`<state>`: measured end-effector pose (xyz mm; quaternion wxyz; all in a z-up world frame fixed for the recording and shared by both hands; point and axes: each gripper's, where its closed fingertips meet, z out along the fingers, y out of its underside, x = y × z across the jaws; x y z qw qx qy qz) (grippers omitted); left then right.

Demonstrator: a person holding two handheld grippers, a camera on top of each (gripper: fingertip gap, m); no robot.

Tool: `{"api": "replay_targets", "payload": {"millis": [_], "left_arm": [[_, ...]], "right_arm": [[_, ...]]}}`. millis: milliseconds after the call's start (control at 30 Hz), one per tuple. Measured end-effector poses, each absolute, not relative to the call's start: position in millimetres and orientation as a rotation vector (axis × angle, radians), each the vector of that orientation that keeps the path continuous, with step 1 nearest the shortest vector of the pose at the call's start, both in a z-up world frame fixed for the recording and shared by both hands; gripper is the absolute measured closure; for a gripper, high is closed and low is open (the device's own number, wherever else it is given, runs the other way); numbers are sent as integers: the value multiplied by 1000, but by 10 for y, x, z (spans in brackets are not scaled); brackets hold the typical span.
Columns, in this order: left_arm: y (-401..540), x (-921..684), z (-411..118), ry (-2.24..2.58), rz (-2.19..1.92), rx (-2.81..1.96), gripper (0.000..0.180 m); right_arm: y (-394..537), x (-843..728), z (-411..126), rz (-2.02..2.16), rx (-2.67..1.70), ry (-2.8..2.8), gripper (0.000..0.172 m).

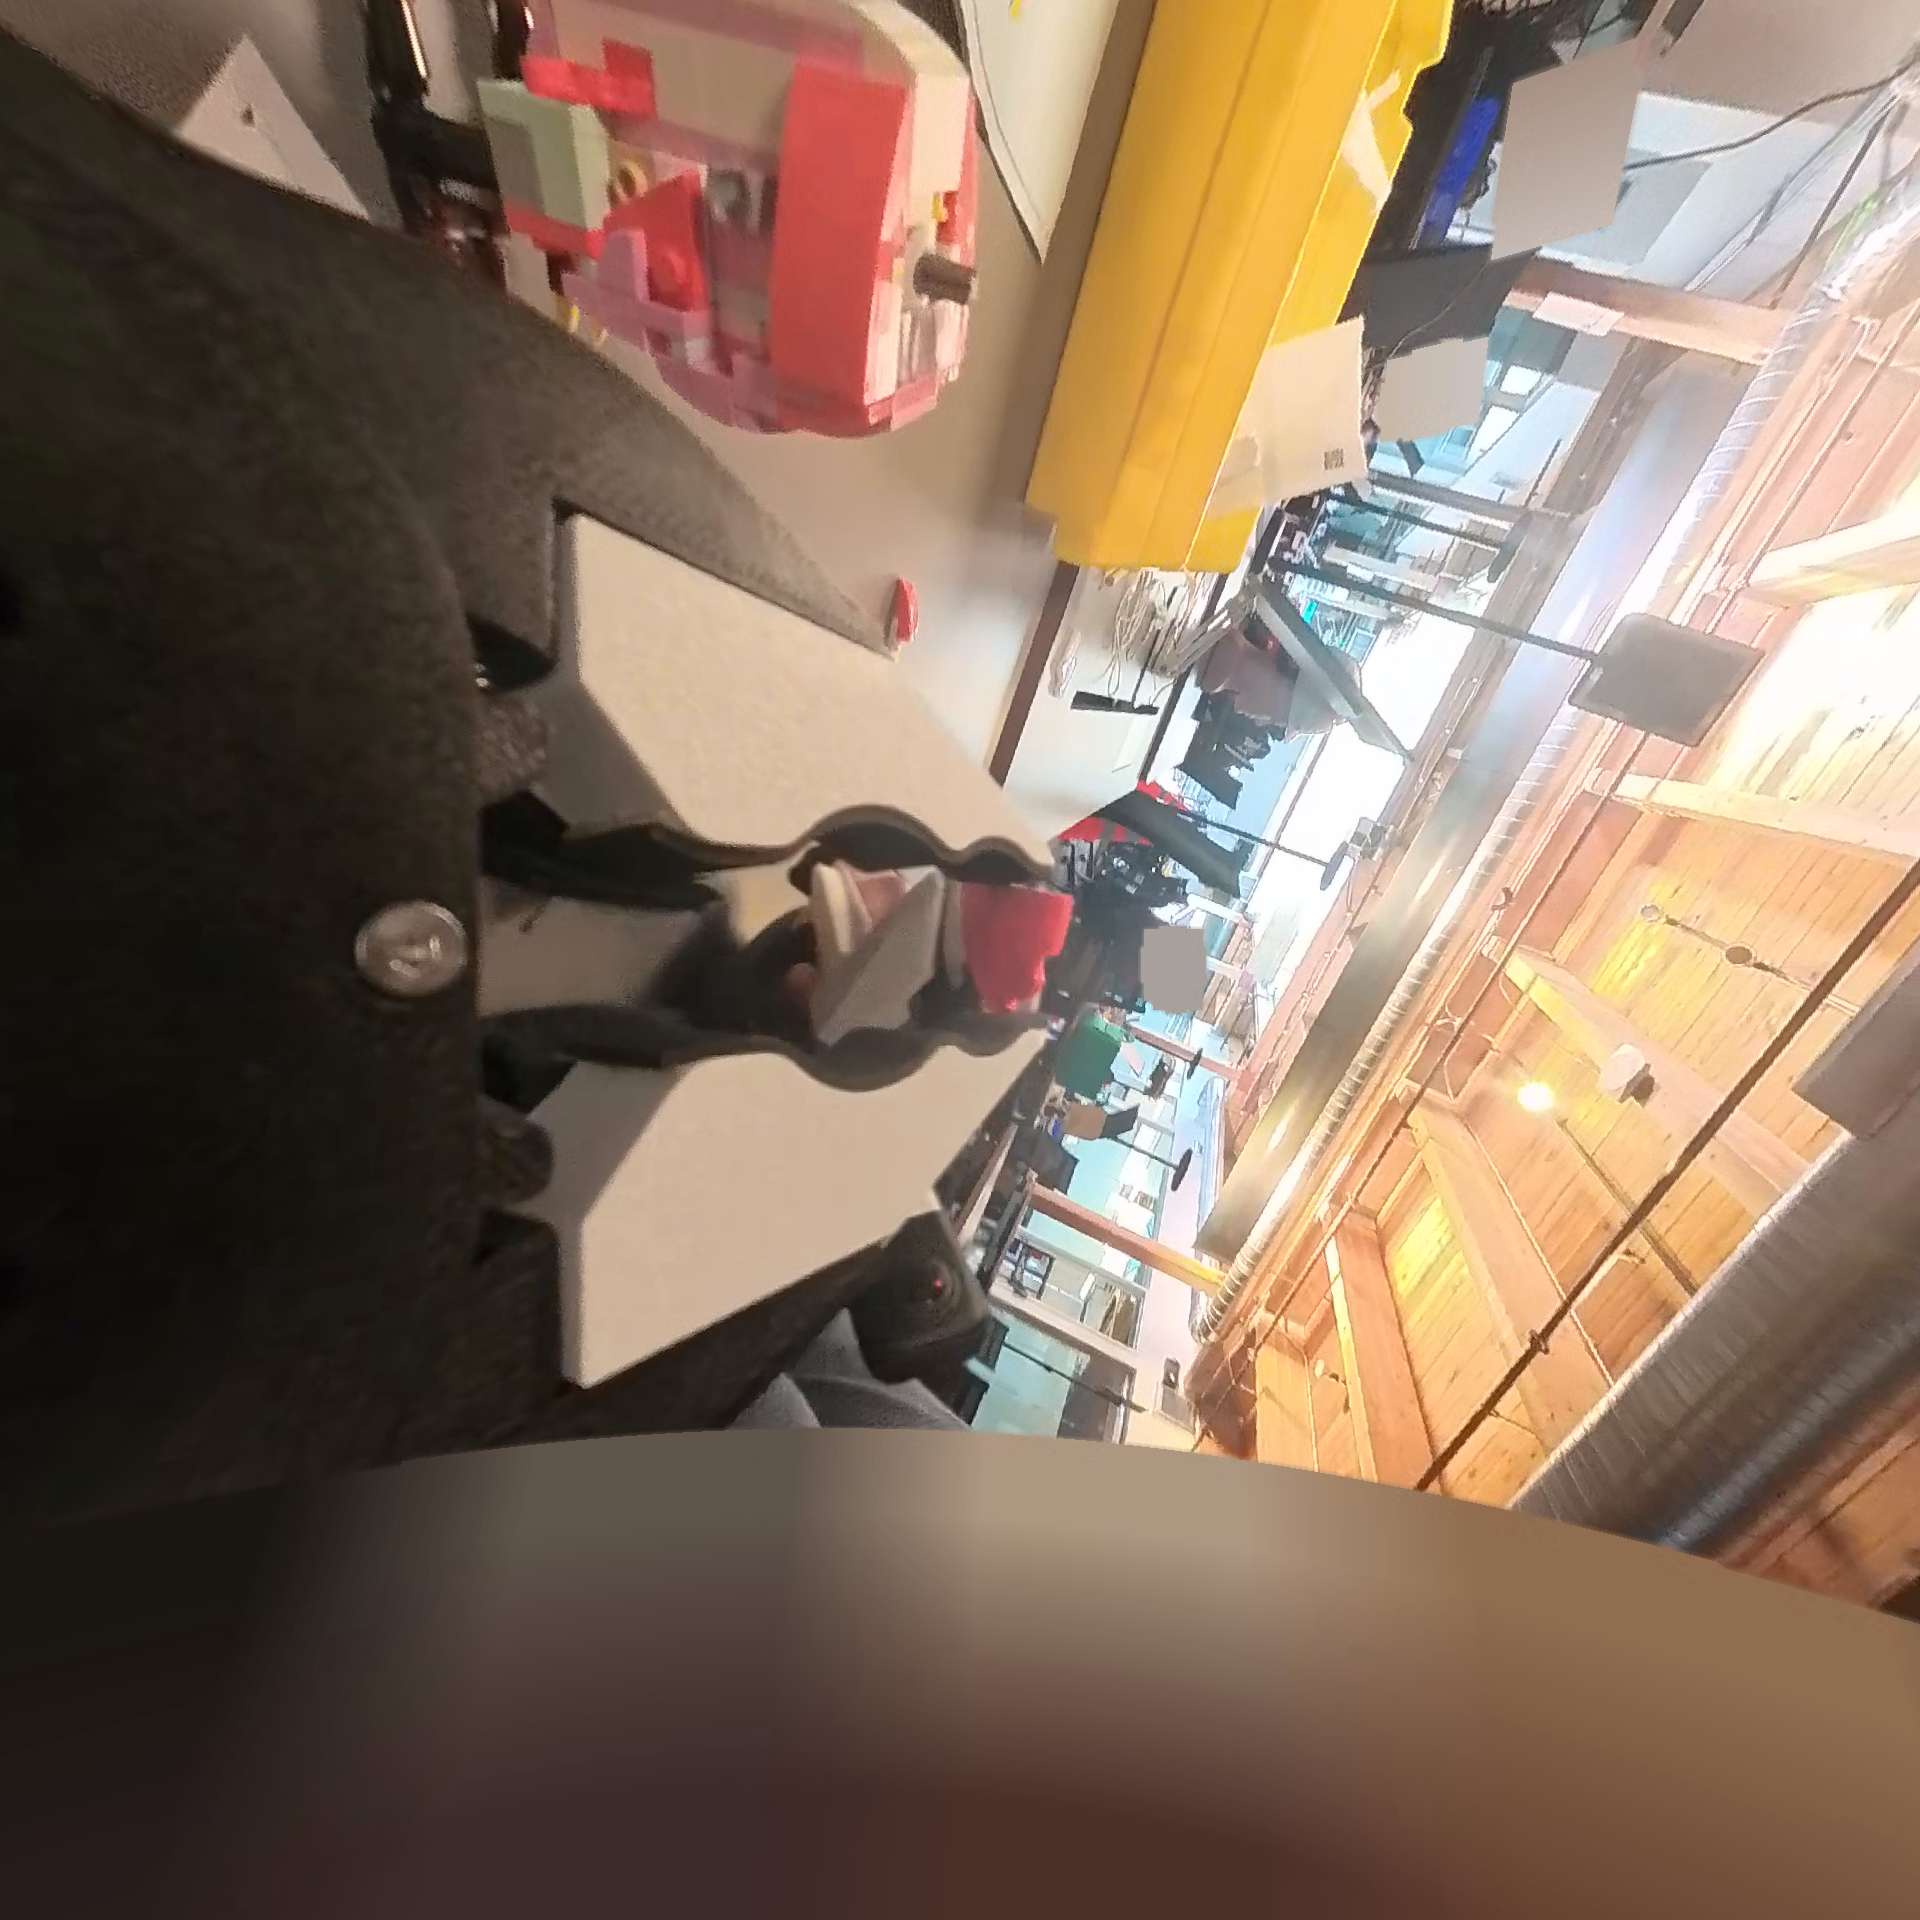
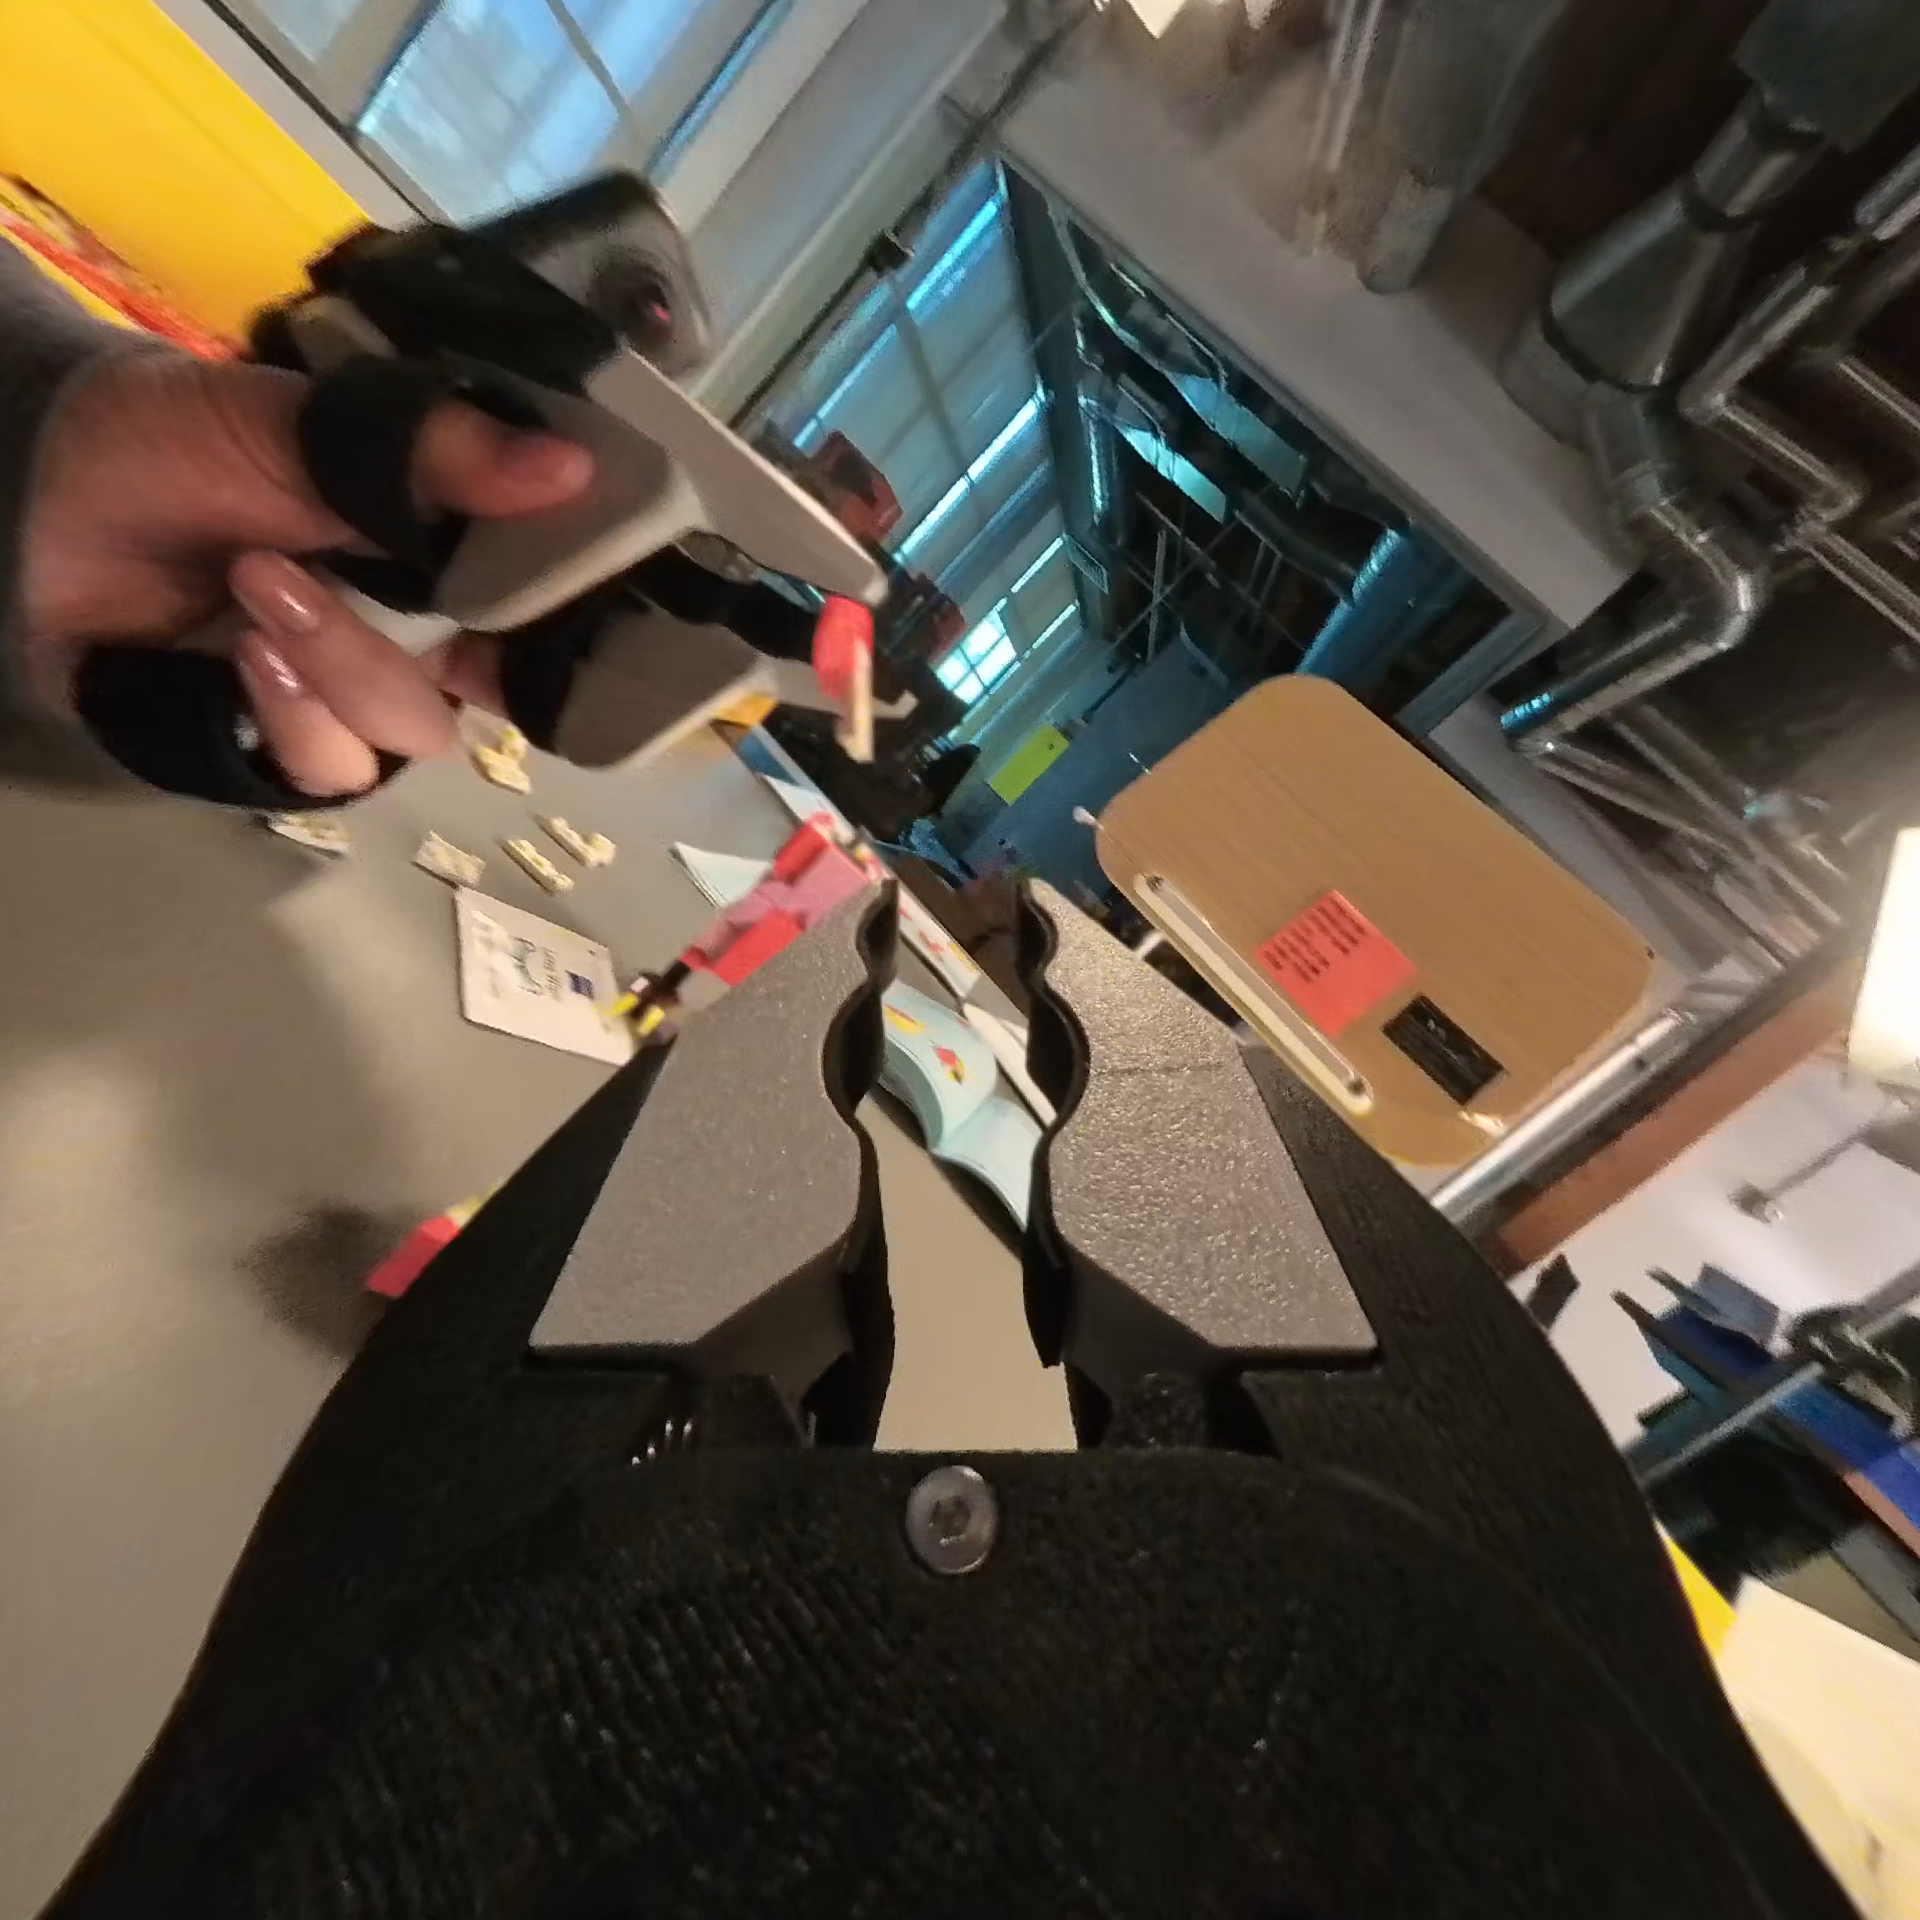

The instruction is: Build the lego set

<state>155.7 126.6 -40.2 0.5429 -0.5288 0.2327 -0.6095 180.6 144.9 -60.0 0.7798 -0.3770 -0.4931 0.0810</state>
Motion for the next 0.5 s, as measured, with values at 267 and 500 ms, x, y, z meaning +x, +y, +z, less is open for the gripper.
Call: {"api": "replay_targets", "payload": {"millis": [267,500], "left_arm": [[1425,1503,-530,558,-1183,-1362,158],[1519,1440,-599,501,-1144,-1415,158]], "right_arm": [[1984,2398,-457,176,-929,-840,155],[2059,2504,-451,186,-974,-771,159]]}}
